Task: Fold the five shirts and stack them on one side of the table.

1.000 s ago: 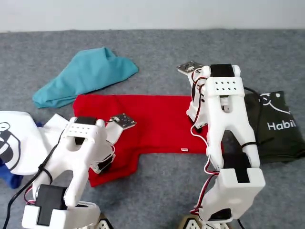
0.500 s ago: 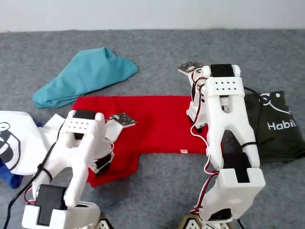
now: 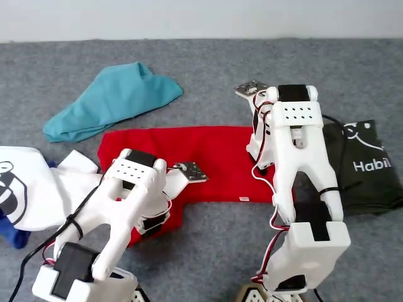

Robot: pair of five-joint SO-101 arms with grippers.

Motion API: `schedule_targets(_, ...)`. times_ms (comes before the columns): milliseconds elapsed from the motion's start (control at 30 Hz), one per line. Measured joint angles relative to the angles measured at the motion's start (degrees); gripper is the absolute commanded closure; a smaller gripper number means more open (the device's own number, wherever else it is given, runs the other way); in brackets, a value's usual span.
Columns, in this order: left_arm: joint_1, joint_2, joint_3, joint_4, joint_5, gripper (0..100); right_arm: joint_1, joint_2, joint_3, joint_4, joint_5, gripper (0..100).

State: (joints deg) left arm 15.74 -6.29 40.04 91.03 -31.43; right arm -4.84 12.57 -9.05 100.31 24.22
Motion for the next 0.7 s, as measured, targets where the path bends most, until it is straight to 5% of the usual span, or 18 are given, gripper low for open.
schedule_targets(267,-7.38,0.0,-0.18,0.0,-0.09,98,0.0,0.0,0.0,0.0,0.0,79.4)
schedule_targets(433,-13.45,0.0,-2.55,0.0,-0.18,89,0.0,0.0,0.0,0.0,0.0,79.4)
schedule_targets(700,-14.24,0.0,-2.73,0.0,-0.18,88,0.0,0.0,0.0,0.0,0.0,79.4)
